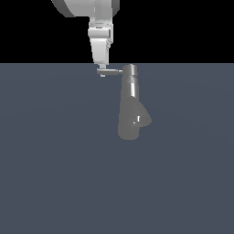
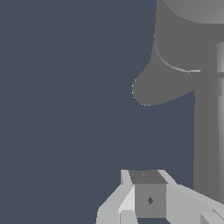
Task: Turn on the faucet by rotating a designated handle.
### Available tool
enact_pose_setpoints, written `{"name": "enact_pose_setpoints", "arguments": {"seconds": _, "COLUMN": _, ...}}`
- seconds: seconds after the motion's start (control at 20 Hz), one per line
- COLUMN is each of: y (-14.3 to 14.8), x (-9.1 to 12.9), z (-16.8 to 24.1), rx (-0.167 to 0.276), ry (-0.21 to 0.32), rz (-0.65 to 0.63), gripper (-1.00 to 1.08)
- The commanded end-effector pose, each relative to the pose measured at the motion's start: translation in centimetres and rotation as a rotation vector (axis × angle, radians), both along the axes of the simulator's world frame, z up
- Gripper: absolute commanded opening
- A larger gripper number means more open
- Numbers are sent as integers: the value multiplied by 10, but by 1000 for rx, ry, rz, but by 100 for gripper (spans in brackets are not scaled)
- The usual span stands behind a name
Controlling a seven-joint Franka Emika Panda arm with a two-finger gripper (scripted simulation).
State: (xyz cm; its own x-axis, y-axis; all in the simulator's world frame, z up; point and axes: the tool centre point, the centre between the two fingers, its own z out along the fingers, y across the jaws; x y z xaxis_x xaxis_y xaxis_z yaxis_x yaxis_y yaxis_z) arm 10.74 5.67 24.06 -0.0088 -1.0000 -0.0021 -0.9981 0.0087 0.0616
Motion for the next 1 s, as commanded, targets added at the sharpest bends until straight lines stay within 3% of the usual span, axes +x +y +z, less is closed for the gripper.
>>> {"name": "enact_pose_setpoints", "arguments": {"seconds": 0.0, "y": 0, "x": -6, "z": 3, "rx": 0, "ry": 0, "rz": 0, "gripper": -100}}
{"name": "enact_pose_setpoints", "arguments": {"seconds": 0.95, "y": 1, "x": -59, "z": 29, "rx": 0, "ry": 0, "rz": -1, "gripper": -100}}
